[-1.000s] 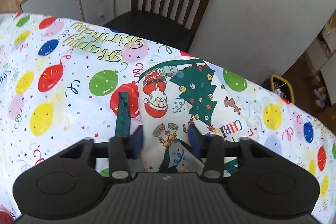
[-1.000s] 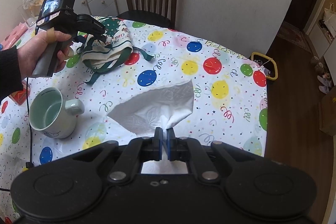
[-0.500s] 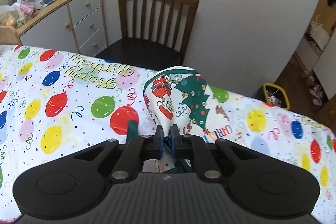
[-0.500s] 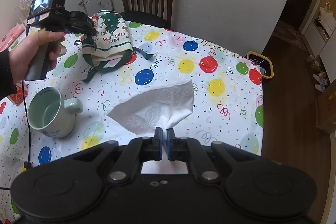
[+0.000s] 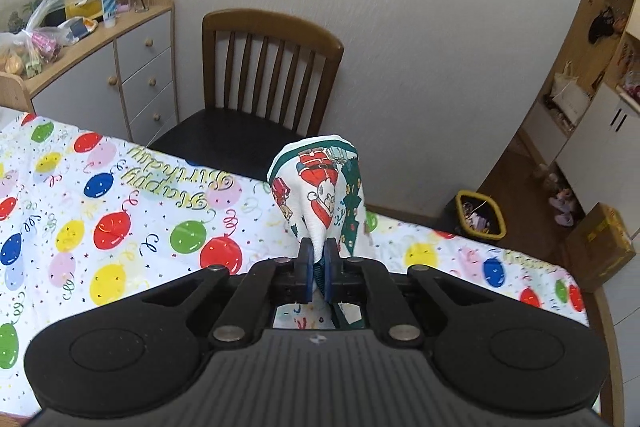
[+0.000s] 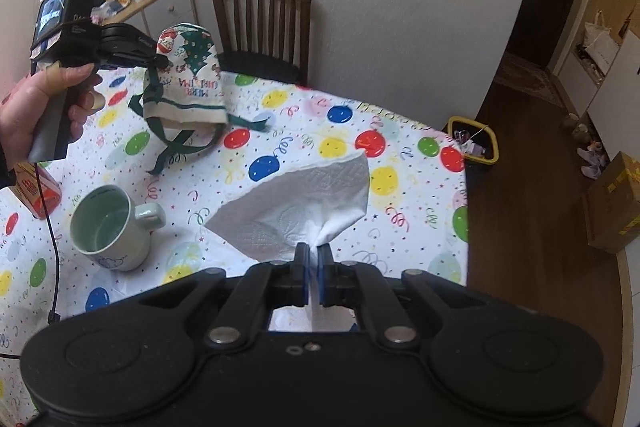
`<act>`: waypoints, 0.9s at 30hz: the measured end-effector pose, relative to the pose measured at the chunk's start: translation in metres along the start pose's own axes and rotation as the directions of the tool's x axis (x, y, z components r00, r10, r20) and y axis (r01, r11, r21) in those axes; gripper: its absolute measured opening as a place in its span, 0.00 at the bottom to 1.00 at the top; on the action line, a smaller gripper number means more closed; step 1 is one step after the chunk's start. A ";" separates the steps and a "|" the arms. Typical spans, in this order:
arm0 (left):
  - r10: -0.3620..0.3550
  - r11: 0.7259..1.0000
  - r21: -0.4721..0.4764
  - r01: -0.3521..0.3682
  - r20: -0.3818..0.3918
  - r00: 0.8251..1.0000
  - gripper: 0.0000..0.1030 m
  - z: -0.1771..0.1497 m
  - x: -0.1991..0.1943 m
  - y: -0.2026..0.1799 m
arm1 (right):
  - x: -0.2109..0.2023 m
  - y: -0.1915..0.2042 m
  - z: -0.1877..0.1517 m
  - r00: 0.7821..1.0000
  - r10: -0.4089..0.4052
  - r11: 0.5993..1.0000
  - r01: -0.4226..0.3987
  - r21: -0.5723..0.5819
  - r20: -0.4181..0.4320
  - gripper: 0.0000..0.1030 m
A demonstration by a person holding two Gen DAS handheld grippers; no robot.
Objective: Organize soft objects
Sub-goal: 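Lift the tote bag with the left gripper while the right holds the tissue up, then carry the tote bag and white tissue over the red box with both grippers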
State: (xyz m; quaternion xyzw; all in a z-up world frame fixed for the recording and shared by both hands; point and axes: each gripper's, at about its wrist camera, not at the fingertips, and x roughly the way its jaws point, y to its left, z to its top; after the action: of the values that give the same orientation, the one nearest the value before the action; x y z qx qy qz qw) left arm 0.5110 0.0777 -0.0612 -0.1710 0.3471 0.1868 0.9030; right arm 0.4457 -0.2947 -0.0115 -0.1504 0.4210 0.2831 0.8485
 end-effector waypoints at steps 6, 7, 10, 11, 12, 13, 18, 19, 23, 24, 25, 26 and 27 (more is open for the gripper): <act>-0.062 0.998 -0.010 0.062 0.016 0.998 0.04 0.006 -0.036 -0.002 | -0.033 -0.004 -0.010 1.000 -0.012 1.000 0.012 0.017 0.028 0.04; -0.072 0.997 -0.008 0.072 0.018 0.997 0.04 0.007 -0.042 -0.003 | -0.038 -0.004 -0.012 0.999 -0.014 1.000 0.014 0.019 0.032 0.03; -0.105 0.995 -0.002 0.105 0.030 0.994 0.04 0.008 -0.065 -0.008 | -0.054 -0.007 -0.020 0.999 -0.017 0.999 0.015 0.035 0.045 0.04; -0.117 0.993 -0.002 0.117 0.032 0.993 0.04 0.008 -0.073 -0.010 | -0.059 -0.007 -0.023 0.999 -0.016 0.999 0.014 0.039 0.047 0.04; -0.131 0.991 -0.001 0.131 0.033 0.991 0.04 0.009 -0.081 -0.011 | -0.064 -0.008 -0.026 0.999 -0.016 0.999 0.014 0.042 0.050 0.03; -0.145 0.989 -0.001 0.145 0.034 0.989 0.04 0.009 -0.089 -0.014 | -0.068 -0.009 -0.029 0.998 -0.017 0.999 0.014 0.048 0.054 0.04; -0.219 0.976 0.026 0.218 0.046 0.975 0.04 0.007 -0.135 -0.028 | -0.094 -0.013 -0.045 0.997 -0.016 0.998 0.011 0.062 0.077 0.03; -0.233 0.972 0.032 0.232 0.045 0.971 0.04 0.006 -0.144 -0.032 | -0.098 -0.014 -0.048 0.996 -0.018 0.998 0.013 0.064 0.082 0.04; -0.301 0.952 0.067 0.298 0.044 0.953 0.04 -0.004 -0.185 -0.050 | -0.113 -0.020 -0.061 0.996 -0.018 0.997 0.011 0.074 0.089 0.03; -0.319 0.946 0.075 0.315 0.042 0.947 0.04 -0.008 -0.195 -0.054 | -0.117 -0.022 -0.065 0.996 -0.017 0.997 0.010 0.076 0.088 0.03; -0.336 0.940 0.085 0.332 0.038 0.941 0.04 -0.011 -0.204 -0.058 | -0.121 -0.024 -0.068 0.996 -0.018 0.997 0.011 0.079 0.089 0.03; -0.353 0.932 0.096 0.349 0.034 0.935 0.04 -0.015 -0.214 -0.063 | -0.125 -0.026 -0.072 0.996 -0.019 0.997 0.012 0.080 0.090 0.03; -0.371 0.925 0.102 0.367 0.030 0.928 0.04 -0.020 -0.224 -0.067 | -0.129 -0.028 -0.076 0.996 -0.019 0.997 0.011 0.082 0.090 0.04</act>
State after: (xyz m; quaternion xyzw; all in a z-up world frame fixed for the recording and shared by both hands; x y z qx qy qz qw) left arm 0.3761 -0.0387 0.0910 -0.1857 0.2951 0.0011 0.9372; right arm 0.3524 -0.3995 0.0463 -0.1060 0.3920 0.2659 0.8743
